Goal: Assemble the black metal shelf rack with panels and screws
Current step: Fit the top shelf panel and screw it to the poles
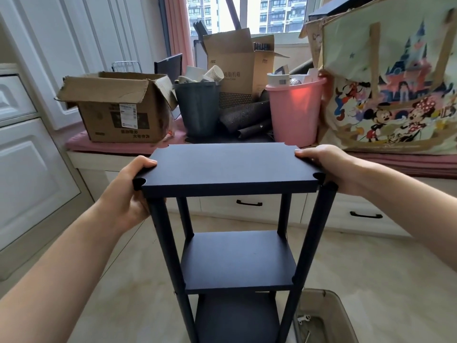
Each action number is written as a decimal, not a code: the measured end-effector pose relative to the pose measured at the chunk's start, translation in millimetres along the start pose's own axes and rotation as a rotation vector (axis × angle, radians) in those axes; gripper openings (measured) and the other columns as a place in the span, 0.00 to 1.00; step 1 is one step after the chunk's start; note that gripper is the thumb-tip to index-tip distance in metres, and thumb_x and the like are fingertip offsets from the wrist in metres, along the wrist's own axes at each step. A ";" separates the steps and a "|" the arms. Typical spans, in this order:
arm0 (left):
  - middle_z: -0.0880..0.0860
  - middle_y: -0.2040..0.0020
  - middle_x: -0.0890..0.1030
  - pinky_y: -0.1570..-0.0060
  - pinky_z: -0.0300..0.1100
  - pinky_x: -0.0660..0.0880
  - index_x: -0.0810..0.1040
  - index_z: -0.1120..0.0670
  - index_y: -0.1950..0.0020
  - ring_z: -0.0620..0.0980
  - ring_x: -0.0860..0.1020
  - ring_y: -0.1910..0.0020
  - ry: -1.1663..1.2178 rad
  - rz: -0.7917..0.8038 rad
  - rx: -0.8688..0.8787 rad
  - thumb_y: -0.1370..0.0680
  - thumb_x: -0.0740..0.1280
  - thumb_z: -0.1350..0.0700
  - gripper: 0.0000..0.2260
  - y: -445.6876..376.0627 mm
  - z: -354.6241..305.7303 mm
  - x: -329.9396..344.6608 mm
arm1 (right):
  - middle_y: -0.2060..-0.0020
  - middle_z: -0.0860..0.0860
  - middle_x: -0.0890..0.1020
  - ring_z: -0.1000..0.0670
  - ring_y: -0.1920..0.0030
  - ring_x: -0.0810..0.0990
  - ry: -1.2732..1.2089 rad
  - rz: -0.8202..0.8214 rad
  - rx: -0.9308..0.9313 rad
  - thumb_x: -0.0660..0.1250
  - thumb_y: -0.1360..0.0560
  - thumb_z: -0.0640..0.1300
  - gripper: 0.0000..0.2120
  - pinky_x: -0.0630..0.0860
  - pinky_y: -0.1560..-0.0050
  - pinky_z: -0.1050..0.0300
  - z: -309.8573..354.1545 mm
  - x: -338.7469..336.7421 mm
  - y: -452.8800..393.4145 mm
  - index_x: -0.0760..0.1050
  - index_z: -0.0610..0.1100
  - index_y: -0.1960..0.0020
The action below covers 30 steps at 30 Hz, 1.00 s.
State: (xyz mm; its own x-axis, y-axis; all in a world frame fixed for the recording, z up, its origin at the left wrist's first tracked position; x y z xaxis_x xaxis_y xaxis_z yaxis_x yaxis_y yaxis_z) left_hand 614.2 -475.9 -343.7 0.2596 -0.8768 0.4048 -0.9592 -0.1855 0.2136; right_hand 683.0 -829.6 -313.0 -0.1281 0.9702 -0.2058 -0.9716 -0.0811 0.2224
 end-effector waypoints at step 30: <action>0.48 0.69 0.80 0.75 0.34 0.74 0.80 0.55 0.48 0.44 0.77 0.74 -0.218 0.012 -0.023 0.24 0.70 0.50 0.10 -6.4 7.5 10.7 | 0.60 0.47 0.82 0.49 0.65 0.78 -0.117 -0.075 0.099 0.67 0.23 0.50 0.13 0.71 0.63 0.58 -19.2 -10.6 -12.2 0.78 0.41 0.46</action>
State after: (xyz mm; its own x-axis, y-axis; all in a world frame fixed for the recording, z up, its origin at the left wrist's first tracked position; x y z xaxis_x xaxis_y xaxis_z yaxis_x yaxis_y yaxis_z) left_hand 622.3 -487.4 -347.4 0.2159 -0.9544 0.2060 -0.9585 -0.1669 0.2313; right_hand 692.4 -843.3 -331.9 -0.0264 0.9931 -0.1147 -0.9524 0.0099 0.3048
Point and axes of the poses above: each hand's wrist, its own y-axis away from the middle knuckle, its own x-axis out of the palm, z = x × y, the point moved 5 cm from there along -y, towards the middle knuckle
